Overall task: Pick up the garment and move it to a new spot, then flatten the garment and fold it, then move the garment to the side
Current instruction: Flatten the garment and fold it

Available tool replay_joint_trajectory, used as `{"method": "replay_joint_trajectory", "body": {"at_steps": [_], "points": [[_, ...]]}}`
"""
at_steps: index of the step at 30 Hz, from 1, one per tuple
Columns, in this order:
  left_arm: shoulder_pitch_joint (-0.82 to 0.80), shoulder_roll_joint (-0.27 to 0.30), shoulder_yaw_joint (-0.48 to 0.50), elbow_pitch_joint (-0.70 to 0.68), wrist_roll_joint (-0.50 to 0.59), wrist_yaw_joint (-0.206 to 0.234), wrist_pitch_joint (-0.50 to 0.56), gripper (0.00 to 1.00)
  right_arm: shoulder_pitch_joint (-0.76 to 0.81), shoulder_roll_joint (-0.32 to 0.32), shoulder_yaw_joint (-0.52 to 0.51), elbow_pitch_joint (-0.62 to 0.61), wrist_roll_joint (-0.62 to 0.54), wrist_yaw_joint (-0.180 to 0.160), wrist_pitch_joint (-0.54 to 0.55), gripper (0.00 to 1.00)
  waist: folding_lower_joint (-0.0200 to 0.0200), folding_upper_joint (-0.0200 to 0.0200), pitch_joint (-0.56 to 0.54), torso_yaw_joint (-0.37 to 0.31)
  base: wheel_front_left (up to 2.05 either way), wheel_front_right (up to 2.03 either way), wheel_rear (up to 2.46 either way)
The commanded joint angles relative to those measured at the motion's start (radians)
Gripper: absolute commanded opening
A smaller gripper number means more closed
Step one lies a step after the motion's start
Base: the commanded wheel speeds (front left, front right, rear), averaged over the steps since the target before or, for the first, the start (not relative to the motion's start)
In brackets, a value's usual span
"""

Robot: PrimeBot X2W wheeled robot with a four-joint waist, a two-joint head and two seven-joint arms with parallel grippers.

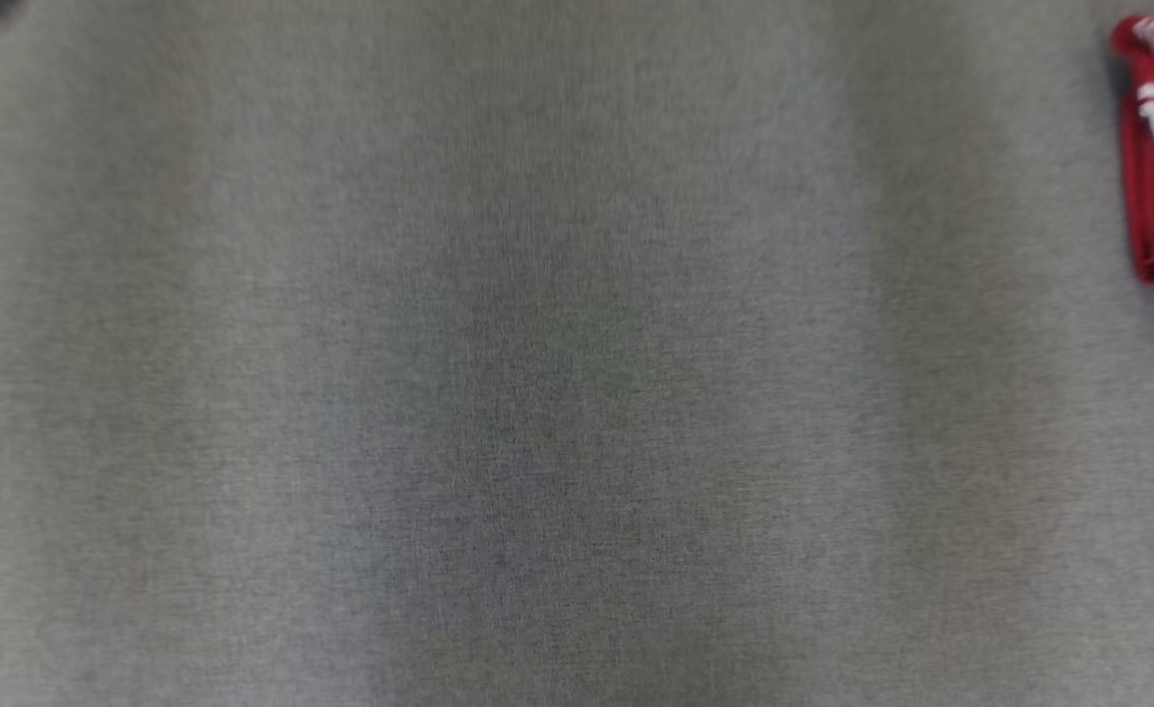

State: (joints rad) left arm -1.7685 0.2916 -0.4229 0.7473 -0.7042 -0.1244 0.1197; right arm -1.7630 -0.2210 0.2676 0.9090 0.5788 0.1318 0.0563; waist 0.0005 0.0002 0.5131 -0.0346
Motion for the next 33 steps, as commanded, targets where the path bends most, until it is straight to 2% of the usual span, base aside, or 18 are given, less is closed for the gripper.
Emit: {"method": "replay_joint_trajectory", "body": {"at_steps": [1, 5, 12, 17, 22, 26, 33], "points": [[-0.027, -0.012, 0.003, 0.023, -0.019, -0.006, -0.027, 0.00, -0.019, 0.008, 0.013, 0.018, -0.007, -0.002, -0.016, 0.00, -0.0005, -0.0002, 0.094, 0.014, 0.00, 0.00, 0.00], [-0.046, -0.039, -0.020, 0.064, -0.071, -0.006, -0.081, 0.00, -0.047, 0.002, 0.067, 0.044, 0.006, -0.002, -0.051, 0.00, -0.0005, -0.0002, 0.098, 0.028, 0.00, 0.00, 0.00], [0.122, -0.014, -0.124, 0.031, -0.139, -0.006, -0.154, 0.00, 0.091, -0.028, 0.172, 0.029, 0.070, -0.002, -0.114, 0.00, -0.0005, -0.0002, 0.046, 0.025, 0.00, 0.00, 0.00], [0.359, 0.023, -0.173, -0.046, -0.221, -0.006, -0.207, 0.00, 0.296, -0.065, 0.257, -0.038, 0.162, -0.002, -0.168, 0.00, -0.0005, -0.0002, -0.031, -0.002, 0.00, 0.00, 0.00], [0.614, 0.075, -0.173, -0.126, -0.289, -0.004, -0.264, 0.00, 0.529, -0.109, 0.319, -0.121, 0.255, -0.002, -0.207, 0.00, -0.0005, -0.0002, -0.121, -0.024, 0.00, 0.00, 0.00], [0.801, 0.089, -0.186, -0.193, -0.302, 0.029, -0.305, 0.00, 0.705, -0.137, 0.358, -0.191, 0.303, -0.002, -0.237, 0.00, -0.0005, -0.0002, -0.180, -0.023, 0.00, 0.00, 0.00], [1.097, 0.089, -0.216, -0.313, -0.325, 0.092, -0.341, 0.00, 1.036, -0.187, 0.368, -0.313, 0.351, -0.002, -0.279, 0.00, -0.0005, -0.0002, -0.285, -0.008, 0.00, 0.00, 0.00]]}}
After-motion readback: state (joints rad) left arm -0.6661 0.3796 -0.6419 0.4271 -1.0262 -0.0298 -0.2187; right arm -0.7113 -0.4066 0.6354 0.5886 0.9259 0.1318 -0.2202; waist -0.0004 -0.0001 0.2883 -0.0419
